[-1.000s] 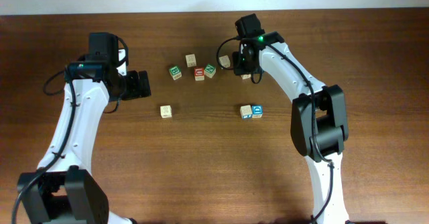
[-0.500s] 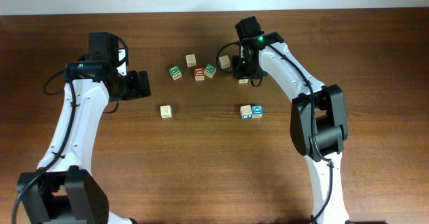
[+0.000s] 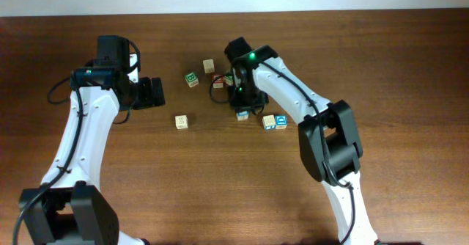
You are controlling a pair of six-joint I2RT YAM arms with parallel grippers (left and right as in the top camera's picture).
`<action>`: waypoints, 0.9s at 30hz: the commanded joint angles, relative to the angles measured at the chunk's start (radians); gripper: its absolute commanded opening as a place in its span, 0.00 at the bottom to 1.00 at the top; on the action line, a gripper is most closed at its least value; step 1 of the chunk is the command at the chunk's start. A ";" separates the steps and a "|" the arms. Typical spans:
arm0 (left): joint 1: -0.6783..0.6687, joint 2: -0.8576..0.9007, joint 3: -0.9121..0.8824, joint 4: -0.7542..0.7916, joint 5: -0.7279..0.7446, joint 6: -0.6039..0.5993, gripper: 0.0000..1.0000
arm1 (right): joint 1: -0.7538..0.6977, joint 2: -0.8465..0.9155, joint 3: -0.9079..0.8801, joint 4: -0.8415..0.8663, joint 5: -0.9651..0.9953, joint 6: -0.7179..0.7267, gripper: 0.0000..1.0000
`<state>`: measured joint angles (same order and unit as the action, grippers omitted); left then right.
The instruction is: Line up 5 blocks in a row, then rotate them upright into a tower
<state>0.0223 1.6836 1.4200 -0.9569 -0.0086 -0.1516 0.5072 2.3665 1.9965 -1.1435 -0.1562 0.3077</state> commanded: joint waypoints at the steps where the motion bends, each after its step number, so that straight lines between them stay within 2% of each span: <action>1: -0.002 0.006 0.014 0.001 -0.007 -0.013 0.99 | 0.017 0.013 -0.014 -0.065 -0.016 0.043 0.26; 9: -0.002 0.006 0.014 0.001 -0.007 -0.013 0.99 | 0.030 0.013 -0.014 -0.142 0.005 0.045 0.27; 16: -0.002 0.006 0.014 0.001 -0.007 -0.013 0.99 | 0.030 0.013 -0.015 -0.200 0.109 0.046 0.27; 27: -0.002 0.006 0.014 0.001 -0.007 -0.013 0.99 | 0.029 0.013 -0.014 -0.201 0.217 0.070 0.26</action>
<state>0.0223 1.6836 1.4200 -0.9573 -0.0086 -0.1516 0.5312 2.3665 1.9968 -1.3640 -0.0376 0.3561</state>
